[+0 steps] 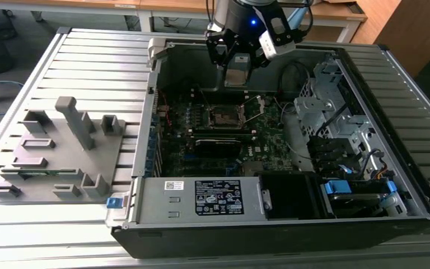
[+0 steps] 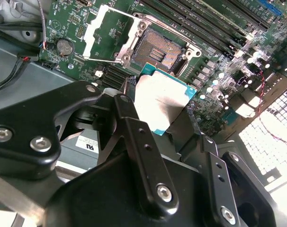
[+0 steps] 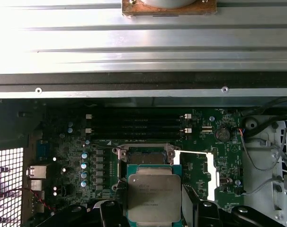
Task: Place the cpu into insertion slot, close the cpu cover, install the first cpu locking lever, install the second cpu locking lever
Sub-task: 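Place the cpu into insertion slot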
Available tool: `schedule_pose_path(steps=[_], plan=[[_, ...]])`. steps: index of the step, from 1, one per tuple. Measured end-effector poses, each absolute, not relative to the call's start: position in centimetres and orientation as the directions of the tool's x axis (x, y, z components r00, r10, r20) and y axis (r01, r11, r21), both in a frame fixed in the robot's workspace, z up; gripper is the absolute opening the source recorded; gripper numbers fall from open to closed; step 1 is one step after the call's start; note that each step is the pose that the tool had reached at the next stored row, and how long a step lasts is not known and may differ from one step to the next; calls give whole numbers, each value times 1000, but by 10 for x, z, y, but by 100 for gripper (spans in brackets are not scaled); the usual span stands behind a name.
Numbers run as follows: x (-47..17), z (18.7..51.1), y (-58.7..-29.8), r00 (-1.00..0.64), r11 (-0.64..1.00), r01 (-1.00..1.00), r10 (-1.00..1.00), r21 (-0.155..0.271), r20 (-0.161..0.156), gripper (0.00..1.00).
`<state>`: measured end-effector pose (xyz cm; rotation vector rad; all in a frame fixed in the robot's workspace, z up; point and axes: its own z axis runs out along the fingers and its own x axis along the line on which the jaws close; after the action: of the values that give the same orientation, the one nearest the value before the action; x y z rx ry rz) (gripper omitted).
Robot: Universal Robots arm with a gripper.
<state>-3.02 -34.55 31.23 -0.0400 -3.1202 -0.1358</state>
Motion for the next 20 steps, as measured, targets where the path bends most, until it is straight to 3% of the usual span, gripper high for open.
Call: schedule_pose_path(steps=[20], plan=[[-33,290,-345,-1000,996,26,25,82,19,54]])
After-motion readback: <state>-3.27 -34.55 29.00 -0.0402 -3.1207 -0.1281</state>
